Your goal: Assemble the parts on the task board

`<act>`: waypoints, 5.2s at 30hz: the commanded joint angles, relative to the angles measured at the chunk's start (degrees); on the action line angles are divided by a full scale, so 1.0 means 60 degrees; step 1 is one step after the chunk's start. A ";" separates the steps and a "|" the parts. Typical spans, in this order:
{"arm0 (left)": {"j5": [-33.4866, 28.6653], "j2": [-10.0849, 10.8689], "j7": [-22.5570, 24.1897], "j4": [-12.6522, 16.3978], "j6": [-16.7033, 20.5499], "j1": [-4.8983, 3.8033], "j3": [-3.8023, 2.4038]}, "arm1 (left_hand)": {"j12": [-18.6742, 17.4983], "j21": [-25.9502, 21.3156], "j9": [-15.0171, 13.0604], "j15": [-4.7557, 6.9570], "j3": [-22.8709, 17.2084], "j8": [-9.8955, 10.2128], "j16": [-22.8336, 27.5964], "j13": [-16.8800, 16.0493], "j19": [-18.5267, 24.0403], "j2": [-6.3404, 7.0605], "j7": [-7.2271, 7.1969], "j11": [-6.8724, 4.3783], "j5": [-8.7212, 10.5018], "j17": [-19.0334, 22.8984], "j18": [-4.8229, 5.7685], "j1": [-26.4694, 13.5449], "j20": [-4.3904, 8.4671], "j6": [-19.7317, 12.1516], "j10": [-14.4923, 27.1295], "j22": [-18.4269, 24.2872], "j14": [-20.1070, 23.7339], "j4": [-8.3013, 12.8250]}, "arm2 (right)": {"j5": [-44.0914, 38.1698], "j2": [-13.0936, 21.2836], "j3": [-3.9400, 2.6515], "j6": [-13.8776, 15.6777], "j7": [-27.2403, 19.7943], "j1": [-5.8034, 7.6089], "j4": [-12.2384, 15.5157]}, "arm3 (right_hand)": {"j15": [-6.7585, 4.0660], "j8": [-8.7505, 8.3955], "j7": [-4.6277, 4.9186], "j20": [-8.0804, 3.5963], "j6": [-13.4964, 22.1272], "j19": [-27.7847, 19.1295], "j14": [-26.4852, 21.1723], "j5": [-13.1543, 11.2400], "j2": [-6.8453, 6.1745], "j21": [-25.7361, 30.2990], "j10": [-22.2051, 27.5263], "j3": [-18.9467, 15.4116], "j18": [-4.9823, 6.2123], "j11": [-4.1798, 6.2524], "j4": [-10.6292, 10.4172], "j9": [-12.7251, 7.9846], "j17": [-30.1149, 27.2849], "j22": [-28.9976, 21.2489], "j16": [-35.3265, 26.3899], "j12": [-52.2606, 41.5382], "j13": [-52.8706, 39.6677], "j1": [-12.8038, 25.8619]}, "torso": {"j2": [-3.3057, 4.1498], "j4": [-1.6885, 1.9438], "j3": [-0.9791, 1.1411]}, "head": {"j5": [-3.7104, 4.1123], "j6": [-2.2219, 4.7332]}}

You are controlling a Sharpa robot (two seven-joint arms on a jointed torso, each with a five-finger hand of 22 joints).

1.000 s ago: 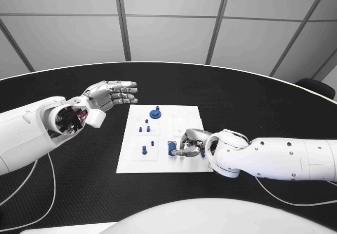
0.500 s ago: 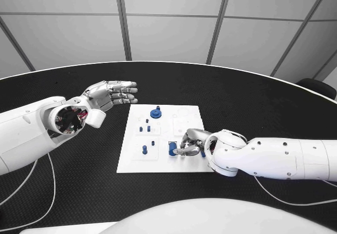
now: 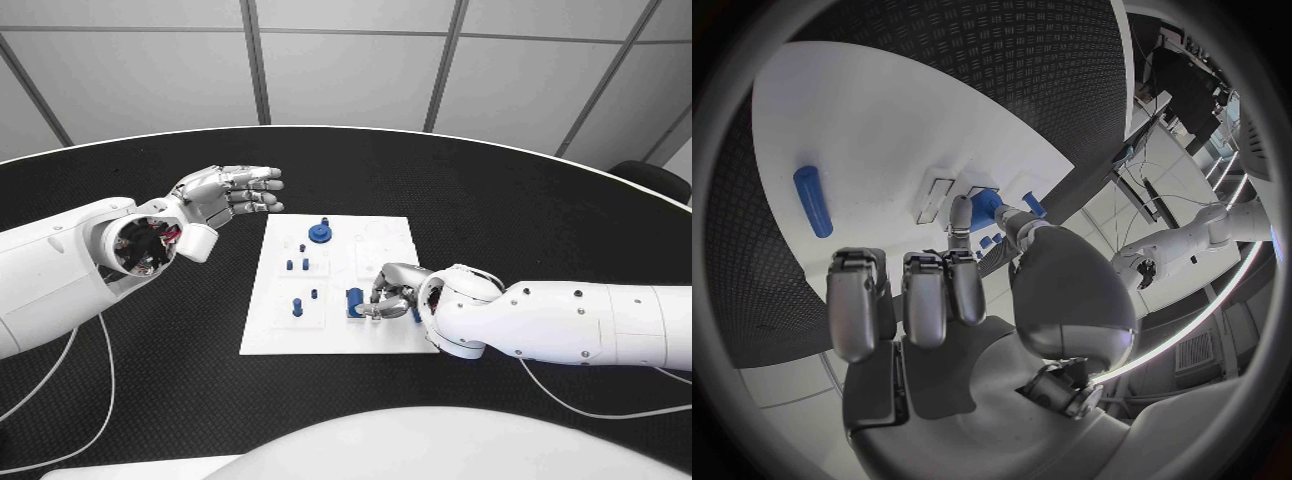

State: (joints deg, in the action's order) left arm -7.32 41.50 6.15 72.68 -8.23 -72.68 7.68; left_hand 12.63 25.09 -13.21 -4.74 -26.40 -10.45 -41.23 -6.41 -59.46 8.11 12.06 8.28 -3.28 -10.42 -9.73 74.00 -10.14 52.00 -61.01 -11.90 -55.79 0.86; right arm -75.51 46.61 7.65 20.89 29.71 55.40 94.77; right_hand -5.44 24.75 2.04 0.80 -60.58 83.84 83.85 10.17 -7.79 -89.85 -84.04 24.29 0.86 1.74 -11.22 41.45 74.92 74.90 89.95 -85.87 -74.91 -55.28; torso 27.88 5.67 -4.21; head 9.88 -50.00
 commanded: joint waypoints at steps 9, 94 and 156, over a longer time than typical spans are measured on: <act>0.0000 -0.0016 -0.0007 -0.0033 -0.0011 0.0001 0.0001 | 0.0063 -0.0036 0.0012 -0.0030 -0.0004 0.0027 0.0054 0.0016 -0.0053 -0.0006 -0.0032 -0.0003 0.0039 -0.0010 -0.0116 -0.0012 -0.0008 -0.0066 0.0044 0.0011 0.0046 -0.0059 | 0.0000 0.0001 0.0000 -0.0062 -0.0130 -0.0001 0.0000 | -0.0025 0.0055 -0.0012 -0.0056 0.0036 0.1026 0.1025 -0.0007 -0.0188 -0.0025 -0.0751 0.0033 -0.0143 0.0059 0.0188 -0.0031 0.2514 0.2516 0.0008 -0.0050 -0.2215 -0.0087 | 0.0000 -0.0002 -0.0016 | -0.0014 0.0001; 0.0001 0.0049 -0.0013 0.0025 0.0022 0.0003 0.0003 | 0.0116 -0.0124 0.0017 -0.0030 0.0009 0.0018 0.0059 0.0019 -0.0115 -0.0014 -0.0034 -0.0003 0.0039 -0.0048 -0.0117 0.0022 -0.0007 -0.0071 0.0076 0.0068 0.0056 -0.0105 | 0.0001 -0.0130 -0.0006 0.0184 -0.0628 -0.0006 -0.0262 | -0.0062 0.0254 -0.0072 -0.0087 0.0071 0.1026 0.1025 -0.0978 -0.0124 -0.0025 -0.0801 0.0436 -0.0143 0.0110 0.0799 -0.0255 0.2514 0.2516 0.0008 -0.0161 -0.2284 -0.0939 | -0.0003 -0.0010 -0.0009 | -0.0031 0.0001; 0.0002 0.0001 -0.0032 -0.0054 -0.0004 0.0021 0.0003 | 0.0121 -0.0132 0.0018 -0.0030 0.0006 0.0016 0.0060 0.0020 -0.0120 -0.0027 -0.0033 -0.0003 0.0038 -0.0051 -0.0117 0.0023 -0.0007 -0.0070 0.0078 0.0073 0.0056 -0.0116 | 0.0000 -0.0183 -0.0008 0.0280 -0.0958 -0.0004 -0.0589 | -0.0092 0.0346 -0.0121 -0.0114 0.0063 0.1026 0.1025 -0.0937 0.0151 -0.0025 -0.0857 0.0948 -0.0143 0.0153 0.1096 -0.0351 0.2514 0.2516 0.0008 -0.0306 -0.2353 -0.1392 | -0.0013 -0.0009 -0.0007 | -0.0023 0.0001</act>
State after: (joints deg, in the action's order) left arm -7.31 41.51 5.96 72.36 -8.23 -72.55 7.70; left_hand 12.98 24.45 -13.18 -4.74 -26.41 -10.45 -41.23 -6.38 -59.86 8.11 11.86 8.28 -3.28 -10.66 -9.72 74.00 -10.15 51.80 -61.01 -11.54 -55.79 0.54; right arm -75.51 45.51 7.61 22.56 23.93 55.38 91.32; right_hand -5.62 26.59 1.63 0.61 -60.16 84.04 84.04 4.36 -7.52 -89.85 -84.00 29.69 0.86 2.12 -4.73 39.42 74.91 74.90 89.95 -87.42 -74.95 -62.70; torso 27.84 5.64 -4.27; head 9.76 -50.00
